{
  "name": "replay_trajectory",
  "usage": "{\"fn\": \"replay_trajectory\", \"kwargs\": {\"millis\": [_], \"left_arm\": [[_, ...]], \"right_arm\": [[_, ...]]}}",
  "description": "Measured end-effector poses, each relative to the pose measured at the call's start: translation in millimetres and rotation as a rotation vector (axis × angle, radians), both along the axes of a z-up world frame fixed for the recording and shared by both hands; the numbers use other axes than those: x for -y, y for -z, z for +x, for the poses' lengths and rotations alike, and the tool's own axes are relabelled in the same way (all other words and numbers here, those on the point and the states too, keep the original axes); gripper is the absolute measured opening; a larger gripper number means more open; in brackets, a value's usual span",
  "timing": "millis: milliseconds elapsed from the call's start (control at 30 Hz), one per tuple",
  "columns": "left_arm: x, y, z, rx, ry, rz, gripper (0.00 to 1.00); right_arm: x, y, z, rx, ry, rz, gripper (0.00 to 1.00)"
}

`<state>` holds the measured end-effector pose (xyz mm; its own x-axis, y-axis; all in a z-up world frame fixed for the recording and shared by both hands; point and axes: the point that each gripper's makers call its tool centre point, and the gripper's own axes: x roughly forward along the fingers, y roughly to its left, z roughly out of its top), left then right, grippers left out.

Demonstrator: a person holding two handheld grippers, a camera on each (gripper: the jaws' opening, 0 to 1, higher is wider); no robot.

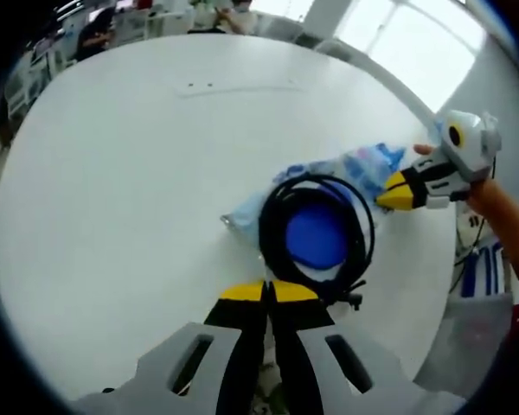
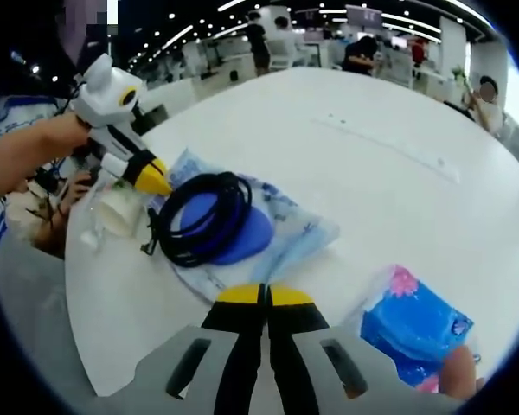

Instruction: Arrange the tabletop items into an orderly group along one side of the table until the central work area is clear of visible clutter.

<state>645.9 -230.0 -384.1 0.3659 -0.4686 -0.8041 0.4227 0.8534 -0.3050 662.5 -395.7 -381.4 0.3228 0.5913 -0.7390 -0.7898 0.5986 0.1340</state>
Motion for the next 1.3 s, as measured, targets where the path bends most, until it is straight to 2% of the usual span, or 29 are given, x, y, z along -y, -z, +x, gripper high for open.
{"fn": "replay_trajectory", "kwargs": {"millis": [733,1000,1300], "left_arm": [[-1.8,8.3,1.2,-0.002,-0.024,-0.016,0.0],[-5.7,12.5,0.5,0.021,-0.01,0.02,0.07],[-9.3,13.6,2.1,0.031,-0.014,0.027,0.11]], "right_arm": [[5.2,8.8,0.7,-0.031,0.036,-0.002,0.02],[6.9,11.2,0.5,-0.033,0.033,-0.022,0.03],[8.4,13.5,0.0,-0.037,0.037,-0.034,0.07]]}}
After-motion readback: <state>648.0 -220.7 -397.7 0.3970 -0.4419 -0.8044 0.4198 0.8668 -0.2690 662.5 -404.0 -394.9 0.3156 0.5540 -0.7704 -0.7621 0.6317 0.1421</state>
